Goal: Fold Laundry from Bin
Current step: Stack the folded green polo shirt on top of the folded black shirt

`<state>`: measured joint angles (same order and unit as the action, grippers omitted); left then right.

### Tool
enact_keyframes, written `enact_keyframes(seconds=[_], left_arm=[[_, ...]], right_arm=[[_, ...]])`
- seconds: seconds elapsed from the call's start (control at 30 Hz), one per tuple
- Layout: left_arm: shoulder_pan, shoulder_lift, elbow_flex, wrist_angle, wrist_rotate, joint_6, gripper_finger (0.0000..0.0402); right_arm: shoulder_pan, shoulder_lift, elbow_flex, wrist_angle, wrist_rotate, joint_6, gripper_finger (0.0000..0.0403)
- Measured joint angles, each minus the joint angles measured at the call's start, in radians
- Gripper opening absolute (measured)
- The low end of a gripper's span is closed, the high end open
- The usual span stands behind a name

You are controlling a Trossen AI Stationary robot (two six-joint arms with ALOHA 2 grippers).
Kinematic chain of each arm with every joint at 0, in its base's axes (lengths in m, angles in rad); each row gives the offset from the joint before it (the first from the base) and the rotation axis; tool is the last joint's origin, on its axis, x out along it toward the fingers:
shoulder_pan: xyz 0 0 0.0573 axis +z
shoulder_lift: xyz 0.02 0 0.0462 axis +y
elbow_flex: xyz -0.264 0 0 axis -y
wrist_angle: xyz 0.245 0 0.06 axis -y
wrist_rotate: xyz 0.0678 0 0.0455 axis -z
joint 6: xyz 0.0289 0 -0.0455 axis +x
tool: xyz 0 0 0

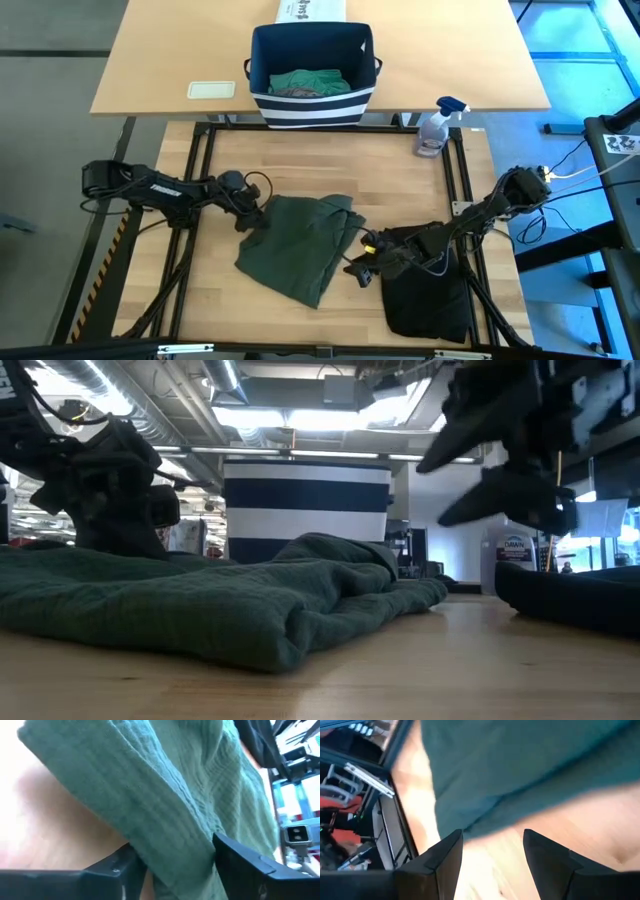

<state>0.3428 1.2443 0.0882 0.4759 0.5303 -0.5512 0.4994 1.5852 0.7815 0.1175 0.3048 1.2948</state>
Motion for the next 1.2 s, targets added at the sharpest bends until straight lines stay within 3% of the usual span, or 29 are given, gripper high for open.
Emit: enact_keyframes(seconds=[0.13, 0.27, 0.53, 0.7, 0.93, 1.2], left_arm=[[0.000, 0.010, 0.007, 0.005, -0.048, 0.009, 0.0163], [0.000, 0.010, 0.007, 0.011, -0.041, 0.020, 0.0131], [-0.044, 0.010, 0.007, 0.015, -0.071, 0.037, 0.0104], [-0.066, 0.010, 0.007, 0.017, -0.079, 0.038, 0.0099], [-0.091, 0.009, 0.008, 0.019, -0.080, 0.038, 0.0099], [-0.091, 0.009, 0.008, 0.019, -0.080, 0.038, 0.0099]], right_arm=[[-0.003, 0.023, 0.000, -0.003, -0.001, 0.102, 0.0213], [-0.019, 0.049, 0.000, 0.020, 0.016, 0.161, 0.0241], [-0.056, 0.138, 0.001, 0.043, 0.005, 0.253, 0.0338], [-0.092, 0.189, 0.003, 0.072, -0.028, 0.318, 0.0378], [-0.138, 0.230, 0.002, 0.197, -0.028, 0.300, 0.0385], [-0.185, 0.239, 0.002, 0.218, -0.010, 0.273, 0.0385]])
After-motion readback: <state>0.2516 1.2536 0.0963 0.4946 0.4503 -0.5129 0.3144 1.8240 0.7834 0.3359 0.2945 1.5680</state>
